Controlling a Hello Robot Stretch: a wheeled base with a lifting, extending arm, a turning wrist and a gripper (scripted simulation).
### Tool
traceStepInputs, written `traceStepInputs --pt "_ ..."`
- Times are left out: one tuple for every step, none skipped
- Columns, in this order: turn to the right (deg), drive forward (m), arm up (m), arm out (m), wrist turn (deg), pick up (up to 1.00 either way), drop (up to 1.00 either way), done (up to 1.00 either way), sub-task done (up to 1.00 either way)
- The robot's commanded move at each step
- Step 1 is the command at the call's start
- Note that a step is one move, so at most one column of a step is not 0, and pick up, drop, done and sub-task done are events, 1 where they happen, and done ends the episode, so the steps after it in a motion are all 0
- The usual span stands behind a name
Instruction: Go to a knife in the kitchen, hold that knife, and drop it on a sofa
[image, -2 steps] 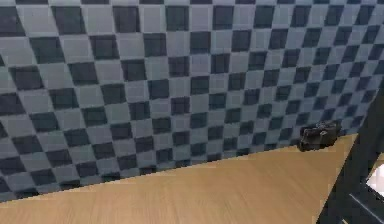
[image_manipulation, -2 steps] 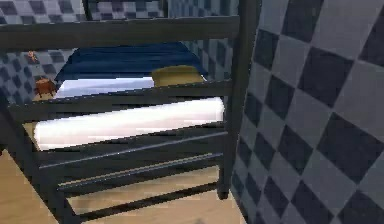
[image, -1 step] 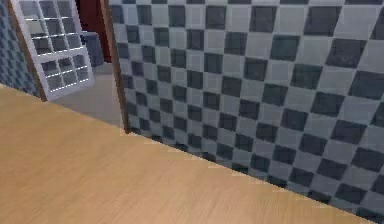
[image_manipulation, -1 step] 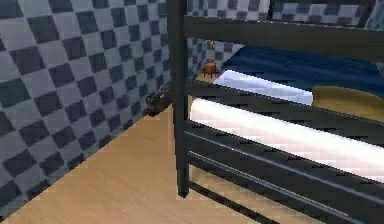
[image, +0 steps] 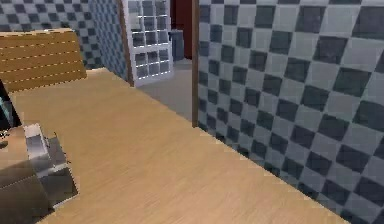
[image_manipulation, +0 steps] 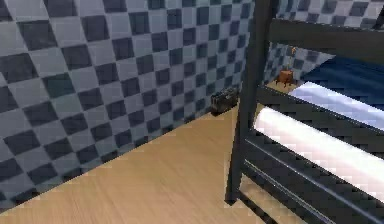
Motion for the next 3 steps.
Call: traceStepInputs --pt "0.0 1.0 0.0 0.0 0.0 0.0 0.0 0.0 0.0" --pt "-6.0 0.0 0.0 0.0 0.0 0.0 0.0 0.0 0.0" --pt "0.0 0.5 0.0 0.0 0.0 0.0 0.0 0.0 0.0"
